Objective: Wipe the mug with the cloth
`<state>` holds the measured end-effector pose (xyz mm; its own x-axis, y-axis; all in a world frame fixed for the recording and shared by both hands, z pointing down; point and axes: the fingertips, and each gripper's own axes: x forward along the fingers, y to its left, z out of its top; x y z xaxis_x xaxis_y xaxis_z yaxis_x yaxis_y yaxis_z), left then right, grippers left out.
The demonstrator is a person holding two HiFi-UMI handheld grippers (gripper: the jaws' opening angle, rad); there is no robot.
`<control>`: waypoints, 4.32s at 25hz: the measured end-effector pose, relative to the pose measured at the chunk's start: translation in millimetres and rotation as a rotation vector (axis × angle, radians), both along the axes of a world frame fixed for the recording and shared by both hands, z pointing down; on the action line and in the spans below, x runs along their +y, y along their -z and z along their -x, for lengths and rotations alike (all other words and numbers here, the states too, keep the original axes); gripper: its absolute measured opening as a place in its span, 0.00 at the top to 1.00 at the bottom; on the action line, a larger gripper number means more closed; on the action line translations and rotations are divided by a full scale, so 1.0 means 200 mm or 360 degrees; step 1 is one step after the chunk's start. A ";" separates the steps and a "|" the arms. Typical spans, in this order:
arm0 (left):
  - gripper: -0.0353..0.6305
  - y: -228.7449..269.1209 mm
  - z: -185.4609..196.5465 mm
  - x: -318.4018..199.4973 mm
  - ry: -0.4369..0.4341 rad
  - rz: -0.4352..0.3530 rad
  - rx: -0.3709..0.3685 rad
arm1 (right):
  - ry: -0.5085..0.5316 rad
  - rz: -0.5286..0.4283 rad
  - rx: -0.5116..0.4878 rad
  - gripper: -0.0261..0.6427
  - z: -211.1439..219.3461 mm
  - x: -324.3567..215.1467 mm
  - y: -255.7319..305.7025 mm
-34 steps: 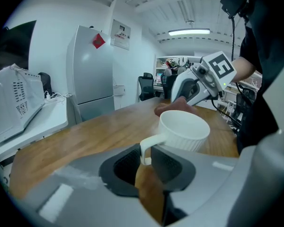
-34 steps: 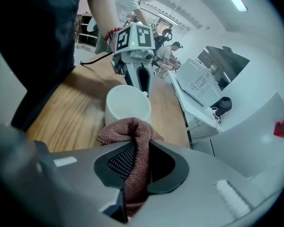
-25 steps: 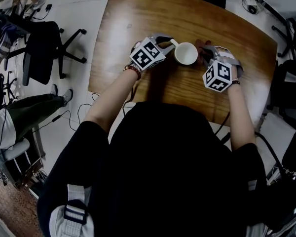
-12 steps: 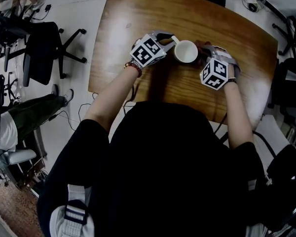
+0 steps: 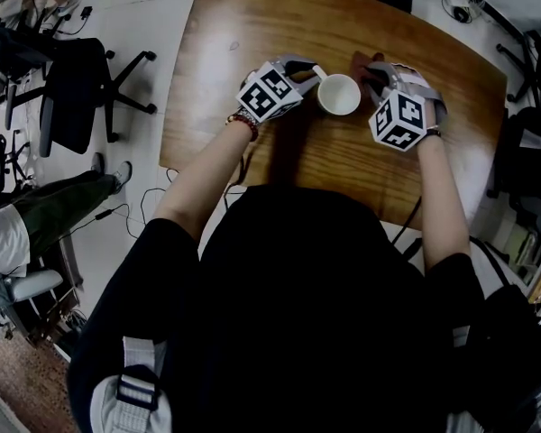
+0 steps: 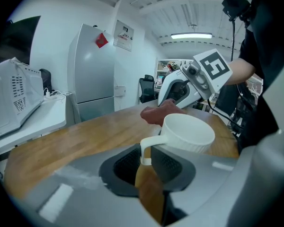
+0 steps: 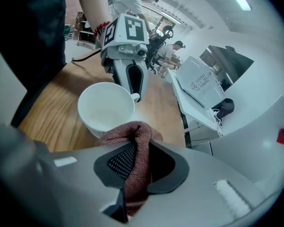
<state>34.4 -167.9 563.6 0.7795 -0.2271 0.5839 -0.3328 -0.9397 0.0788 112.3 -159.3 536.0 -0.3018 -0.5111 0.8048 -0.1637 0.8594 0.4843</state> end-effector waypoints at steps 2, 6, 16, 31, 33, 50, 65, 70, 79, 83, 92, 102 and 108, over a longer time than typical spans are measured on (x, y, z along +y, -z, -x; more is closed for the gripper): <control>0.85 0.01 -0.01 0.00 0.0001 -0.0004 0.0005 | 0.0019 -0.0004 0.0021 0.87 0.01 0.00 -0.02; 0.85 -0.01 0.00 0.01 -0.0004 0.0004 -0.0007 | 0.0033 0.0036 0.0046 0.87 0.02 -0.01 -0.08; 0.85 0.01 -0.01 0.00 0.0019 0.0022 0.0033 | 0.0116 0.0189 0.0103 0.87 0.03 -0.03 -0.25; 0.85 0.00 0.01 0.00 0.0032 0.0033 0.0029 | 0.0406 0.0210 0.0019 0.87 0.18 -0.11 -0.02; 0.86 0.00 0.00 -0.01 0.0016 0.0011 -0.0011 | 0.0434 0.0205 0.0028 0.87 0.20 -0.12 -0.01; 0.86 0.00 -0.01 -0.01 -0.0003 0.0026 -0.0034 | 0.0507 0.0384 0.0165 0.87 0.23 -0.10 -0.26; 0.88 -0.01 -0.02 -0.01 -0.0008 -0.0010 -0.0054 | 0.0687 0.0523 0.0159 0.87 0.26 -0.08 -0.04; 0.88 -0.03 -0.02 -0.02 0.0030 0.0011 -0.0034 | 0.0729 0.0557 0.0187 0.87 0.32 -0.08 -0.06; 0.90 -0.02 -0.03 -0.02 0.0017 0.0043 -0.0040 | 0.0681 0.0709 0.0166 0.87 0.32 -0.08 -0.21; 0.89 -0.03 -0.01 -0.01 0.0010 0.0069 0.0006 | 0.0614 0.0751 0.0155 0.87 0.33 -0.08 -0.28; 0.88 0.00 0.02 0.00 0.0029 0.0082 0.0045 | 0.0227 0.0507 -0.0064 0.87 0.17 -0.15 -0.23; 0.88 -0.01 0.09 0.01 0.0099 0.0143 0.0114 | -0.0234 0.0453 -0.0264 0.87 -0.08 0.17 0.00; 0.88 -0.08 0.22 0.04 0.0144 0.0198 0.0053 | -0.0284 0.0598 -0.0052 0.87 -0.13 0.48 -0.22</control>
<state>-9.4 -159.8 579.4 0.7784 -0.2251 0.5860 -0.4112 -0.8882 0.2050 137.4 -63.5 580.7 -0.2633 -0.2300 0.9369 -0.3362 0.9322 0.1343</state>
